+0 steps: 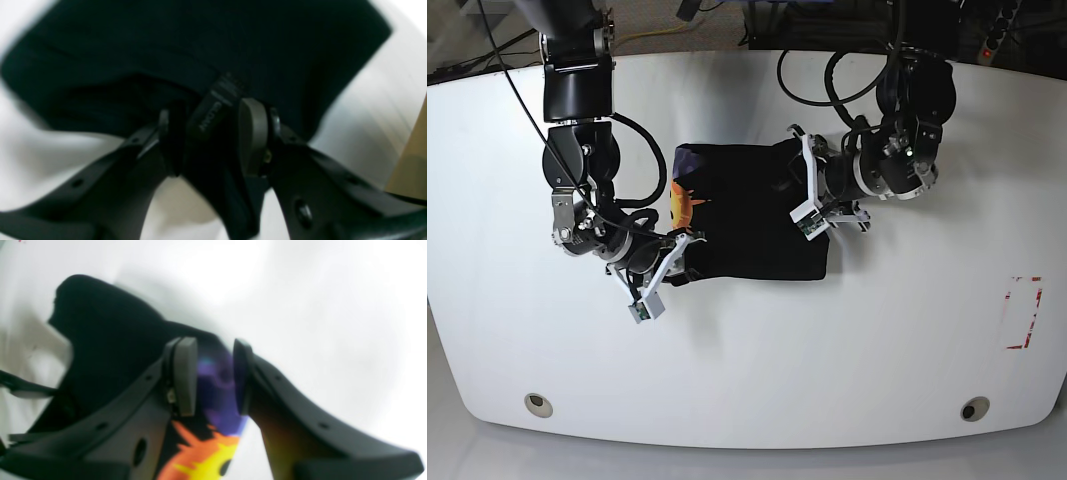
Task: Fold the T-shirt properly
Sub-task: 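Lift the bundled shirt with both grippers and fold it again, then carry the folded shirt with the left gripper to the table edge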
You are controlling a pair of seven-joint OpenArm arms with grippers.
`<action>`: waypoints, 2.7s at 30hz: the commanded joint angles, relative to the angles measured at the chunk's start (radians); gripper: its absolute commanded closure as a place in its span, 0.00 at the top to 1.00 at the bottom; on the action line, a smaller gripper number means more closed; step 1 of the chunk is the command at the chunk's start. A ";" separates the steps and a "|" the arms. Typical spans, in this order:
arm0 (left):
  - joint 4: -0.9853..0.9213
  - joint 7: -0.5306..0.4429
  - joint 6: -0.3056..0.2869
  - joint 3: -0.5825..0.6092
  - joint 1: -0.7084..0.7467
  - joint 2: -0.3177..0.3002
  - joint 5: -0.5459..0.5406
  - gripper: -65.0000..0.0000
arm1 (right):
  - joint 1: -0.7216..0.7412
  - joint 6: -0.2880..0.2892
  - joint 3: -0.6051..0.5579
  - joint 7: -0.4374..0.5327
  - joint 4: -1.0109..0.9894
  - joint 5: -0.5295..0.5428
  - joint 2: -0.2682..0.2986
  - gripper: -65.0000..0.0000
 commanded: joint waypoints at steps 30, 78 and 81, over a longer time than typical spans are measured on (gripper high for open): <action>0.030 -0.060 -0.001 -0.011 -0.103 -0.222 -0.017 0.37 | -0.003 0.153 0.005 0.130 0.032 -0.205 0.095 0.26; 0.153 -0.060 0.503 -0.020 0.035 -0.005 -0.016 0.69 | -0.359 0.212 -0.095 -0.045 0.342 -0.363 -0.220 0.26; 0.182 -0.060 0.499 -0.091 0.058 -0.010 -0.016 0.69 | -0.354 0.212 -0.040 -0.045 0.339 -0.362 -0.220 0.26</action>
